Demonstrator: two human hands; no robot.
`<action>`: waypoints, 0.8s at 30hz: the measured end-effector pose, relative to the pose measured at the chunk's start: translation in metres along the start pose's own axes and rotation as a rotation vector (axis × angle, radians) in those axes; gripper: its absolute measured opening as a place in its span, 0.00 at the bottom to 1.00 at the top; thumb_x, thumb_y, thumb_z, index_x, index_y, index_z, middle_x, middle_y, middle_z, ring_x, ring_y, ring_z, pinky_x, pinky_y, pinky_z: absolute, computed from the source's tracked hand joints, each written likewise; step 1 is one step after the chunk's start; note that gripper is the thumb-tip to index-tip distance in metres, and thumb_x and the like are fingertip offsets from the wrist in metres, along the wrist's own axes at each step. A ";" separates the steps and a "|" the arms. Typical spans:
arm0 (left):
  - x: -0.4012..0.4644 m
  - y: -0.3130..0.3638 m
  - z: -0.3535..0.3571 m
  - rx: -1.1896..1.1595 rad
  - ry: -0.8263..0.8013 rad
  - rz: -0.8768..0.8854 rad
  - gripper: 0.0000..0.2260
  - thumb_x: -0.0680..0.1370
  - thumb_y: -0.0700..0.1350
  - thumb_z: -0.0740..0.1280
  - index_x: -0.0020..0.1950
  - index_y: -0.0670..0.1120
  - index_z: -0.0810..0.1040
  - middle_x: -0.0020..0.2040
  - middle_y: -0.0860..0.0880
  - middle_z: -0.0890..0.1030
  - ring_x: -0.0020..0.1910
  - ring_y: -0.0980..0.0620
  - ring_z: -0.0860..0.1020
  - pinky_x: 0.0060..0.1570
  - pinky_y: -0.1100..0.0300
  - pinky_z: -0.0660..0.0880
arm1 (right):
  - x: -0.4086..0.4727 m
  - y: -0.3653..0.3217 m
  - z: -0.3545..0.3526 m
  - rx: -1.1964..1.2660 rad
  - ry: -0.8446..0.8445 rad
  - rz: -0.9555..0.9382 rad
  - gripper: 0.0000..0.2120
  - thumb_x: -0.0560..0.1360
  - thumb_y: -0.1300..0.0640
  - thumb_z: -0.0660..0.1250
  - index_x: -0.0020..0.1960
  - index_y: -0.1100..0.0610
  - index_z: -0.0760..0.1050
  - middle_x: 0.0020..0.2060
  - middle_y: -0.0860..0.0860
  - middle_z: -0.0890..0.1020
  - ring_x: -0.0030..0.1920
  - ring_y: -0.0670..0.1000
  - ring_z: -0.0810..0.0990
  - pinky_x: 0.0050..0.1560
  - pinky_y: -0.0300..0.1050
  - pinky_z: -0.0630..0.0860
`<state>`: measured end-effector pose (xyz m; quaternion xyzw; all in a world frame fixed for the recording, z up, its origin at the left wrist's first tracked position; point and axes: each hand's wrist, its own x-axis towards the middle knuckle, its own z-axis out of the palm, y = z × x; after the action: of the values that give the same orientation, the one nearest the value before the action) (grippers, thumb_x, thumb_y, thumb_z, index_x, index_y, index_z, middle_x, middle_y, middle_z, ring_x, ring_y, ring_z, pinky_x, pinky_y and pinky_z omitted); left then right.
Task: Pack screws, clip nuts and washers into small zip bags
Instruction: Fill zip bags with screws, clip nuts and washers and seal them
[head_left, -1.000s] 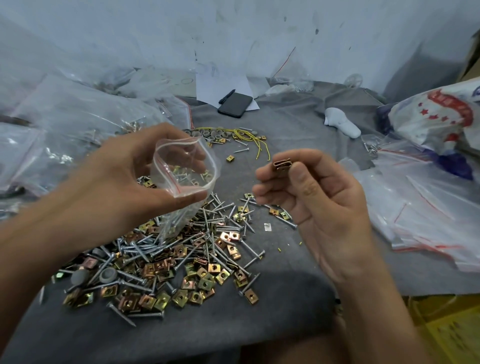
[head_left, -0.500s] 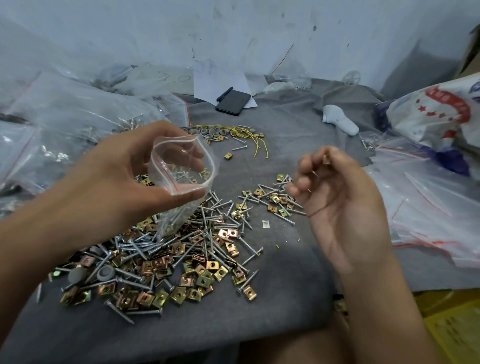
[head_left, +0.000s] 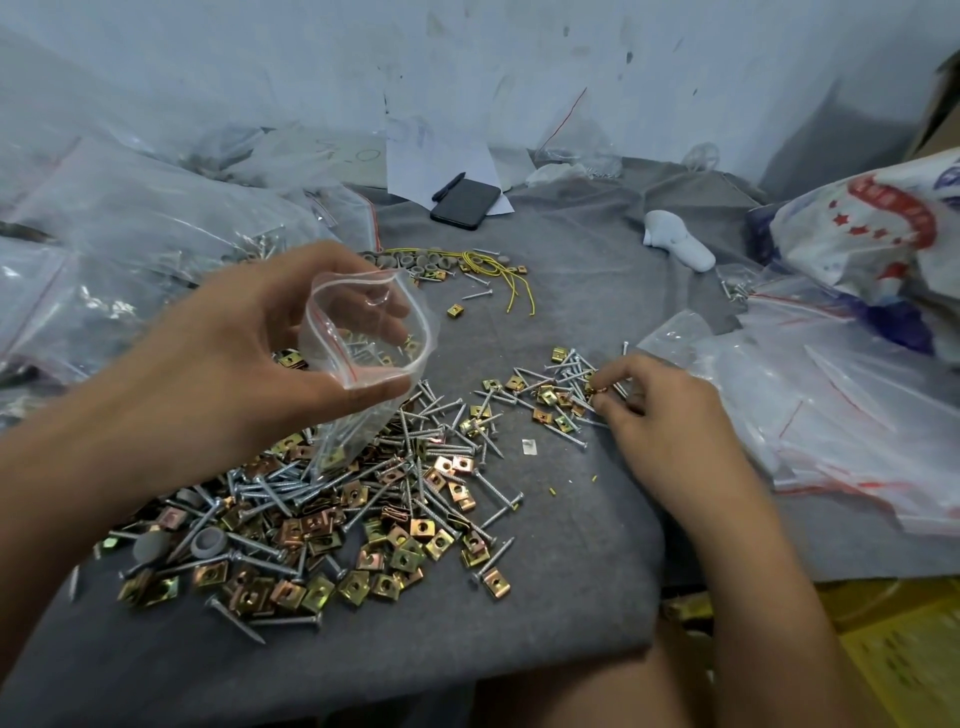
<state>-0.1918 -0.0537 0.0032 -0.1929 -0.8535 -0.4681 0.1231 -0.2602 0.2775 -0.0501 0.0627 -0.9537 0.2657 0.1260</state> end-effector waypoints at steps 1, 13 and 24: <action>0.000 0.000 0.000 0.005 0.000 0.000 0.26 0.69 0.68 0.79 0.64 0.62 0.79 0.59 0.59 0.86 0.58 0.57 0.86 0.56 0.50 0.84 | 0.000 -0.001 0.001 -0.013 -0.005 0.016 0.04 0.77 0.54 0.73 0.50 0.47 0.82 0.38 0.44 0.82 0.45 0.52 0.80 0.50 0.51 0.78; -0.001 0.006 0.001 0.001 -0.005 -0.012 0.24 0.68 0.65 0.79 0.61 0.63 0.80 0.58 0.59 0.87 0.58 0.58 0.85 0.62 0.48 0.79 | 0.001 -0.005 -0.004 0.044 0.058 0.242 0.04 0.74 0.50 0.77 0.46 0.49 0.85 0.45 0.51 0.86 0.52 0.54 0.83 0.54 0.51 0.78; 0.000 0.012 0.000 -0.010 -0.008 -0.034 0.24 0.66 0.65 0.78 0.60 0.64 0.80 0.57 0.59 0.87 0.59 0.58 0.85 0.63 0.51 0.81 | -0.001 -0.001 -0.003 0.070 0.095 0.171 0.05 0.75 0.50 0.77 0.44 0.50 0.84 0.40 0.50 0.85 0.48 0.54 0.82 0.51 0.53 0.78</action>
<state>-0.1864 -0.0479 0.0116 -0.1806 -0.8549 -0.4735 0.1108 -0.2585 0.2784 -0.0470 -0.0272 -0.9386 0.3115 0.1459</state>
